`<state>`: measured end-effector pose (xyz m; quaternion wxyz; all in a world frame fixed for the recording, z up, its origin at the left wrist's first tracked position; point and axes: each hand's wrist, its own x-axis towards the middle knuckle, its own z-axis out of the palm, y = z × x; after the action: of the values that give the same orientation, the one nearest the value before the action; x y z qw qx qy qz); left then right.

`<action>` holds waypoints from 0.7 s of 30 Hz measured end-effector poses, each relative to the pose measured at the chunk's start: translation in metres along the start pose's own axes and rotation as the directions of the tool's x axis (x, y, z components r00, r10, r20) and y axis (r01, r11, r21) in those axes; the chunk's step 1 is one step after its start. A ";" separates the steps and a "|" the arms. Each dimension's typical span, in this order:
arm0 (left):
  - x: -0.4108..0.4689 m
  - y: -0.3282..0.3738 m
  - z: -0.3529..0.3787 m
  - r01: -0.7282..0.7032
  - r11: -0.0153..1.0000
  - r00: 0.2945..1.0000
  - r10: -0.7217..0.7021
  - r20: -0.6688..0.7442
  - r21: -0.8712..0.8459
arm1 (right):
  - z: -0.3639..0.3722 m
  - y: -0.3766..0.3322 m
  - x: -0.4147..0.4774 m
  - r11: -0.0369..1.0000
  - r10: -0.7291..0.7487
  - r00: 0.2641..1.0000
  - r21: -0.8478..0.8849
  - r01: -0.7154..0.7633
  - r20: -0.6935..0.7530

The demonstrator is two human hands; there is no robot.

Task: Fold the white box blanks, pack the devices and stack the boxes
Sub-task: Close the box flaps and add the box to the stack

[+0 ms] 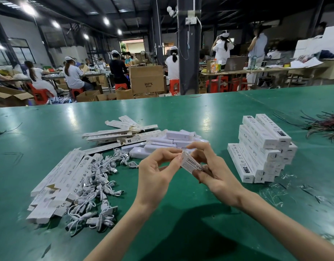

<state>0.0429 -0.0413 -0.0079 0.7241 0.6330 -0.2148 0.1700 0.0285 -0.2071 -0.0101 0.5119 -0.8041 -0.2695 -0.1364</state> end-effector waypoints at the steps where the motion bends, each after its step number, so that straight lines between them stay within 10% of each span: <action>1: -0.001 0.000 -0.001 -0.003 1.000 1.000 0.003 0.000 0.004 | 0.000 0.001 0.000 1.000 -0.001 1.000 -0.001 0.001 -0.002; 13: -0.006 -0.018 -0.001 -0.337 0.902 0.939 0.301 0.166 0.268 | 0.003 0.007 -0.001 0.995 -0.047 0.999 -0.084 0.048 0.020; 21: 0.001 -0.030 -0.004 -0.076 0.992 0.995 0.069 0.074 0.101 | 0.000 0.005 0.005 0.997 0.067 0.995 -0.032 -0.065 0.080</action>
<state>0.0595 -0.0416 -0.0337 0.6757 0.6670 -0.2540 0.1844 0.0348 -0.2074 -0.0112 0.4929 -0.8249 -0.2613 -0.0907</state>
